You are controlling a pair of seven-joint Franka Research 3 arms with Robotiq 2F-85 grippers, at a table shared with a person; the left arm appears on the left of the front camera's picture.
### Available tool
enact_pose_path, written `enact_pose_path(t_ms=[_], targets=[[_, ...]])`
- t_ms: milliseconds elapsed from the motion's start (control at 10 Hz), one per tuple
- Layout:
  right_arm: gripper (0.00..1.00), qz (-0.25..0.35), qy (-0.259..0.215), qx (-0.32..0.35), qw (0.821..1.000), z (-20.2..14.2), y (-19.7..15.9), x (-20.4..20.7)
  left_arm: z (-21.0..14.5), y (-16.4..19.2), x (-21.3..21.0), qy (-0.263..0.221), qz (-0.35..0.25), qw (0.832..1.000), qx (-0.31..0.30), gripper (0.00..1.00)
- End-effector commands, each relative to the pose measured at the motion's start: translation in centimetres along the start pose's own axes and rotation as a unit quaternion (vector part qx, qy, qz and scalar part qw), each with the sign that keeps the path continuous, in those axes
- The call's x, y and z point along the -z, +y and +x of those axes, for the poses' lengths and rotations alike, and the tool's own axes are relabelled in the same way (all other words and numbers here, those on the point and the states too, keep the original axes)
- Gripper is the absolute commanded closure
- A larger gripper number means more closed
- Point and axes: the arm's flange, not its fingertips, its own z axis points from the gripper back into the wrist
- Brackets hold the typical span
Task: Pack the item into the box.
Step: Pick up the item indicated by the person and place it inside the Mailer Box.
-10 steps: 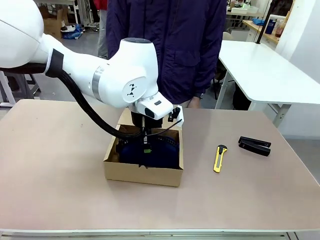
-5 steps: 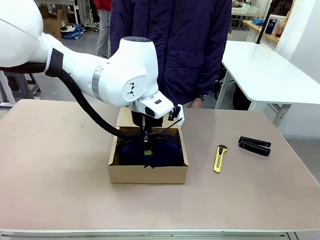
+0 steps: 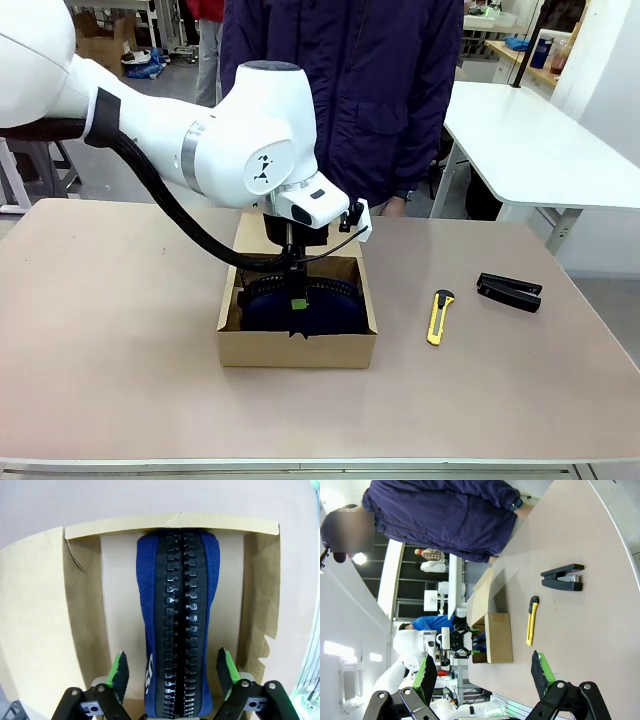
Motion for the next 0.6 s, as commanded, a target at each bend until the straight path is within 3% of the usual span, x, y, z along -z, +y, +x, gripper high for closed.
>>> enact_pose_path(t_ms=[0, 300, 500], targets=[[0.0, 0.01, -0.007, -0.012, 1.0, 0.3, 0.2, 0.1, -0.4, -0.1, -0.8, -0.011, -0.001, 1.0, -0.004, 0.0], [0.0, 0.01, -0.007, -0.012, 1.0, 0.3, 0.2, 0.1, -0.6, 0.0, -2.4, -0.016, -0.018, 1.0, -0.018, 0.0], [0.0, 0.01, -0.007, -0.012, 1.0, 0.3, 0.2, 0.1, -2.5, 0.1, -7.8, -0.026, -0.064, 0.995, -0.074, 0.0]])
